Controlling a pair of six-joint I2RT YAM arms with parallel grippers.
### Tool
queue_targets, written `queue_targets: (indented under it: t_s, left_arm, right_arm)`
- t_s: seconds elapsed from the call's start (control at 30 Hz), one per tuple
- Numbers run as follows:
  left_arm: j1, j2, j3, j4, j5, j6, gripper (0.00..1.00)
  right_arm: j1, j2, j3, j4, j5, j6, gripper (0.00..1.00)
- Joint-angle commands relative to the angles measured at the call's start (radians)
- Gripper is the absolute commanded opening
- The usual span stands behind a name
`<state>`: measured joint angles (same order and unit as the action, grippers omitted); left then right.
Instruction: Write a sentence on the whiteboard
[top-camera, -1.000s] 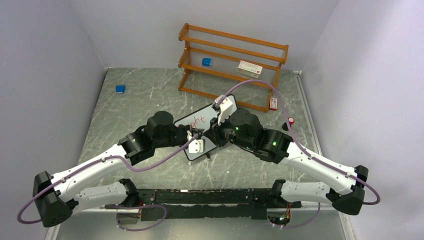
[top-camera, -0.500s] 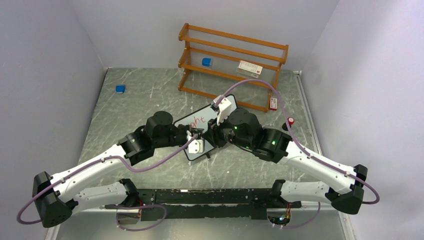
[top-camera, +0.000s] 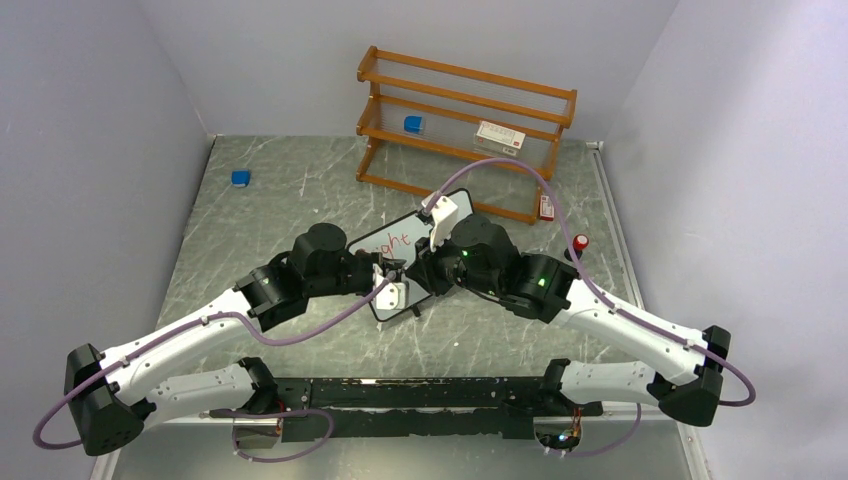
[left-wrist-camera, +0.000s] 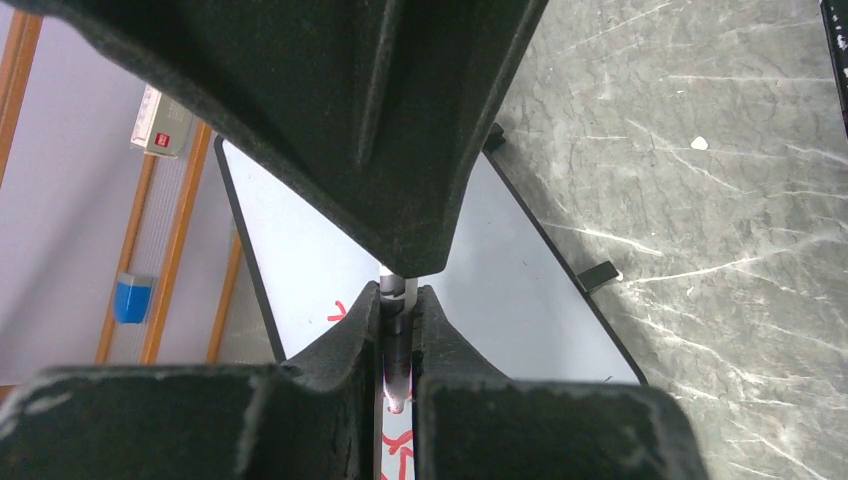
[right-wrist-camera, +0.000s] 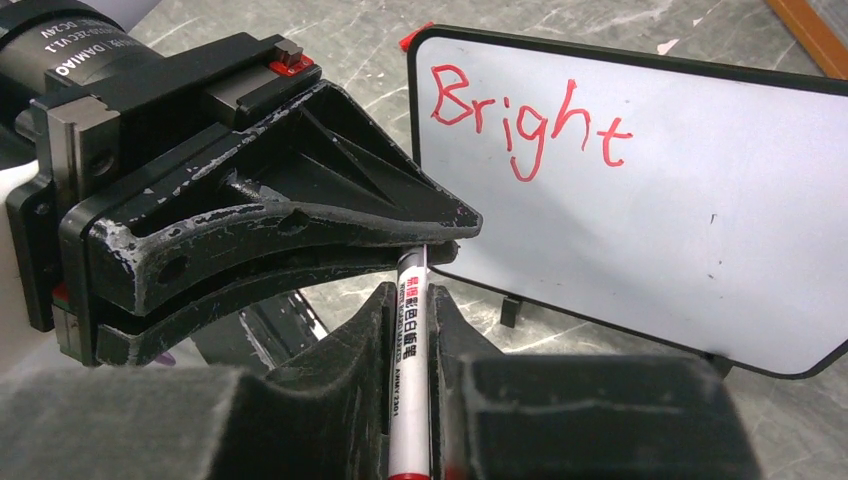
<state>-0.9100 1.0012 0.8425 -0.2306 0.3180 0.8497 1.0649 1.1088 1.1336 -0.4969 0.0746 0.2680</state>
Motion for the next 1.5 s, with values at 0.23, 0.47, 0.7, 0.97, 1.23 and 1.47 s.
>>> queue_targets:
  t_s: [0.23, 0.47, 0.7, 0.97, 1.23, 1.47]
  left_arm:
    - [-0.003, -0.031, 0.006, 0.037, -0.033, 0.005, 0.11]
    - [0.038, -0.068, -0.014, 0.079, -0.079, -0.069, 0.44]
    - [0.201, -0.138, -0.03, 0.172, -0.077, -0.305, 0.6]
    - [0.229, -0.157, 0.03, 0.064, -0.379, -0.69, 0.93]
    - [0.231, -0.234, -0.069, 0.06, -0.565, -1.026, 0.98]
    - [0.249, -0.379, -0.276, 0.211, -0.537, -1.201, 0.93]
  right_arm:
    - [-0.015, -0.007, -0.001, -0.009, -0.018, -0.029, 0.0]
    - [-0.027, -0.058, -0.075, 0.046, 0.048, -0.054, 0.0]
    - [-0.028, -0.108, -0.186, 0.146, 0.153, -0.103, 0.0]
    - [-0.027, -0.172, -0.269, 0.245, 0.262, -0.154, 0.0]
    - [-0.015, -0.191, -0.32, 0.334, 0.286, -0.162, 0.0]
    - [0.014, -0.183, -0.36, 0.369, 0.337, -0.171, 0.0]
